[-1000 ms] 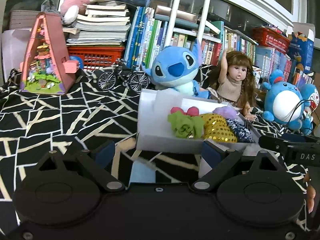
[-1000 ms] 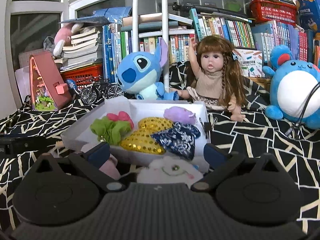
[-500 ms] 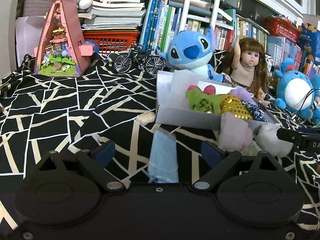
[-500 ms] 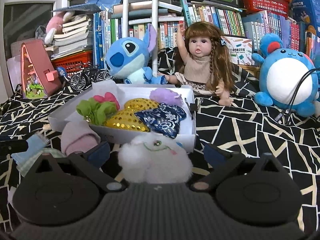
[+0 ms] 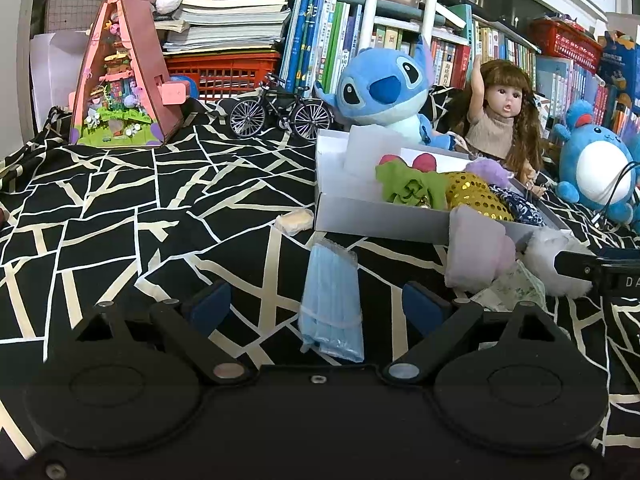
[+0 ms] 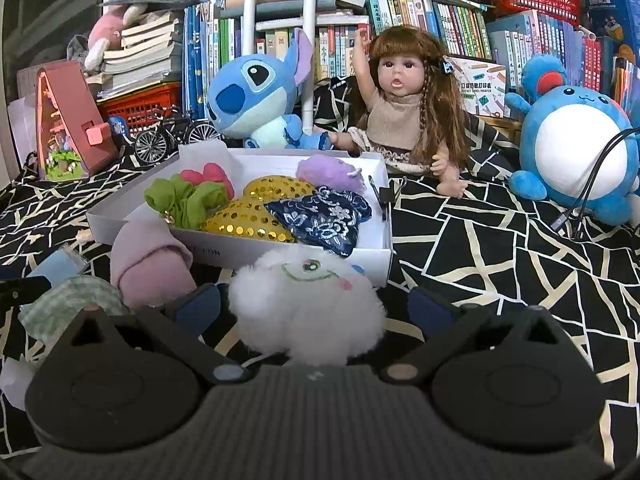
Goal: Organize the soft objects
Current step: 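Grasp the white fluffy plush with the right tool while the left tool grasps the light blue plastic packet, then carry the white plush and blue packet into the white box and open both tools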
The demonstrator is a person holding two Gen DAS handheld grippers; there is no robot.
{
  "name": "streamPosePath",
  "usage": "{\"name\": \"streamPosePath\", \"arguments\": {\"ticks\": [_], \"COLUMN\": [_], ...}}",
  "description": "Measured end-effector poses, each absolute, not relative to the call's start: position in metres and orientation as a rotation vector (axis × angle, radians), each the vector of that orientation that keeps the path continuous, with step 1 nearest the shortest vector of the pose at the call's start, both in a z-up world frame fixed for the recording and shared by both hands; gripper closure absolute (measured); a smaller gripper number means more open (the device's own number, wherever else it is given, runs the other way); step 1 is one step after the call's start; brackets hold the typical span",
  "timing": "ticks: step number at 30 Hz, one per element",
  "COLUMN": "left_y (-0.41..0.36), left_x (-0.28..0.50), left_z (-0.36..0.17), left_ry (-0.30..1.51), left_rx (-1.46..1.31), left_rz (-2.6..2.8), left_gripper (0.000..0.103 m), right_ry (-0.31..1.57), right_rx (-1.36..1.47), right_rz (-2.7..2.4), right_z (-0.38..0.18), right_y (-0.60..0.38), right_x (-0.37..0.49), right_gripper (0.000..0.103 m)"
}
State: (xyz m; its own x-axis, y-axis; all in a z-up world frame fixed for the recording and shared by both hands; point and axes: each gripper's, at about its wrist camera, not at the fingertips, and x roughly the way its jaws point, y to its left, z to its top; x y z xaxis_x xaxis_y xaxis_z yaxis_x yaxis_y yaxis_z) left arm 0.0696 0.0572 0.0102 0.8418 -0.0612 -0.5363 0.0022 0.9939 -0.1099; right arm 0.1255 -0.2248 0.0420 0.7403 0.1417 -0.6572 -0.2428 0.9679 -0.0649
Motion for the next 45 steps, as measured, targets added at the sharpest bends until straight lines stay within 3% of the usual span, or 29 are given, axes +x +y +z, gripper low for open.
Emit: {"name": "streamPosePath", "arguments": {"ticks": [20,26,30,33,45], "left_y": [0.051,0.049,0.047,0.046,0.048], "left_x": [0.076,0.078,0.077,0.077,0.074], "left_z": [0.003,0.0,0.002,0.005,0.029], "left_ry": [0.586,0.595,0.596,0.601,0.555], "left_rx": [-0.091,-0.079,-0.066,-0.072,-0.098], "left_rz": [-0.059,-0.067,-0.084,-0.086,-0.101], "left_gripper": [0.025,0.047,0.074,0.075,0.075], "right_ry": [0.763,0.768,0.764,0.763,0.704], "right_rx": [-0.191,-0.196,-0.196,-0.178,-0.141], "right_rz": [0.208,0.212,0.208,0.209,0.215], "right_z": [0.028,0.024,0.024,0.025,0.046], "right_y": [-0.213,-0.21,-0.208,-0.209,-0.212], "right_x": [0.141,0.144,0.146,0.146,0.13], "right_gripper": [0.0,0.0,0.009,0.021,0.022]}}
